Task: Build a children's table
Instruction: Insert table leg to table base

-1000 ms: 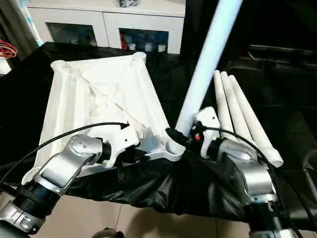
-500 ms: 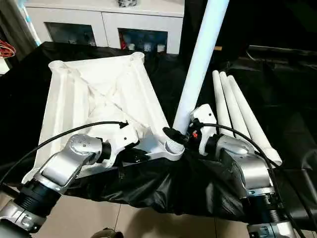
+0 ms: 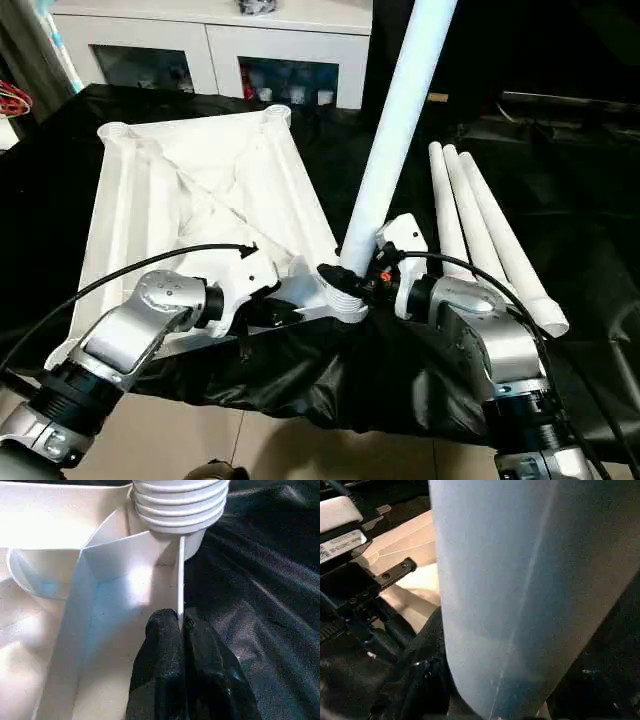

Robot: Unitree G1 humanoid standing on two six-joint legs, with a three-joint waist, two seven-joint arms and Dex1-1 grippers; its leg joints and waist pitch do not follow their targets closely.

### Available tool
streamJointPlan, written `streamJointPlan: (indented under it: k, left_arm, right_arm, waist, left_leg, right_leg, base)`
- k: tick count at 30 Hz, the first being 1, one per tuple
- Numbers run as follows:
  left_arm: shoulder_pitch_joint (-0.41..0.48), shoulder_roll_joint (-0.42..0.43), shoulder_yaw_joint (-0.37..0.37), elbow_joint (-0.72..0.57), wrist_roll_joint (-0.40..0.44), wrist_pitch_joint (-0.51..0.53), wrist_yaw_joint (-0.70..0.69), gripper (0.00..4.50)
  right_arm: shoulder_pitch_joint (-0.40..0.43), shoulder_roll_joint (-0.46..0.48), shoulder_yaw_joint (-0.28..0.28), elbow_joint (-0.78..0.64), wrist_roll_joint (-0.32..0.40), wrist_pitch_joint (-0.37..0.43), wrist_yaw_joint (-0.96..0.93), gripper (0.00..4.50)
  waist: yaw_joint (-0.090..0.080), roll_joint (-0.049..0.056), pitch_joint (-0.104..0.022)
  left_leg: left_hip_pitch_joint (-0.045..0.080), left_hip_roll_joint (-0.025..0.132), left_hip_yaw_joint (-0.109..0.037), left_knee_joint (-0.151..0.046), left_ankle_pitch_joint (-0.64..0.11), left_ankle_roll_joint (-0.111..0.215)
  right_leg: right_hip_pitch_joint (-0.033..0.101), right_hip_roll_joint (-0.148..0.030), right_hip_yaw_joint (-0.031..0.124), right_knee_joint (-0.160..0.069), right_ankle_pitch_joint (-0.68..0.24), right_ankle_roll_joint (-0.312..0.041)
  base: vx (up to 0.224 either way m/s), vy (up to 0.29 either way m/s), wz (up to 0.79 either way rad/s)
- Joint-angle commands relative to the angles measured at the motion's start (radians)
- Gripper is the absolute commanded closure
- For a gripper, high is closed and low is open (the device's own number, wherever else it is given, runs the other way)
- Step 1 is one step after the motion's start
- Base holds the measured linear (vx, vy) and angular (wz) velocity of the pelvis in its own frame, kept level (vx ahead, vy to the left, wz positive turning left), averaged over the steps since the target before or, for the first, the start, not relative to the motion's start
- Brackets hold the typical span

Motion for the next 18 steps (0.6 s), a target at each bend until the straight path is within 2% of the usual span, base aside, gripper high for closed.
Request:
streamJointPlan:
  k: [1,7,18]
  left_arm:
    - [-0.015,0.000,0.021,0.001,-0.016,-0.012,-0.006,4.50]
    - [-0.015,0.004,0.019,0.003,-0.019,-0.014,-0.006,4.50]
    - [-0.020,0.009,0.020,0.016,-0.018,-0.024,-0.001,4.50]
  right_arm:
    - [-0.004,0.014,-0.005,0.045,-0.017,0.004,-0.025,2.59]
    - [-0.011,0.024,-0.043,0.096,-0.006,-0.005,-0.049,2.59]
    - [0.067,0.029,-0.070,0.057,0.024,0.014,-0.050,2.59]
  waist:
    - [0.004,-0.014,-0.062]
    - [0.003,-0.012,-0.063]
    - [0.007,-0.009,-0.062]
  left_leg:
    - [0.017,0.048,-0.016,-0.066,-0.117,0.053]
    - [0.017,0.048,-0.016,-0.066,-0.120,0.047]
    - [0.018,0.049,-0.017,-0.067,-0.128,0.049]
  right_leg:
    - [0.036,-0.075,0.029,-0.063,-0.053,-0.244]
    - [0.037,-0.075,0.029,-0.062,-0.043,-0.248]
    - [0.036,-0.075,0.029,-0.064,-0.043,-0.247]
  base:
    - [0.000,0.000,0.00]
    - [0.000,0.000,0.00]
    - [0.000,0.000,0.00]
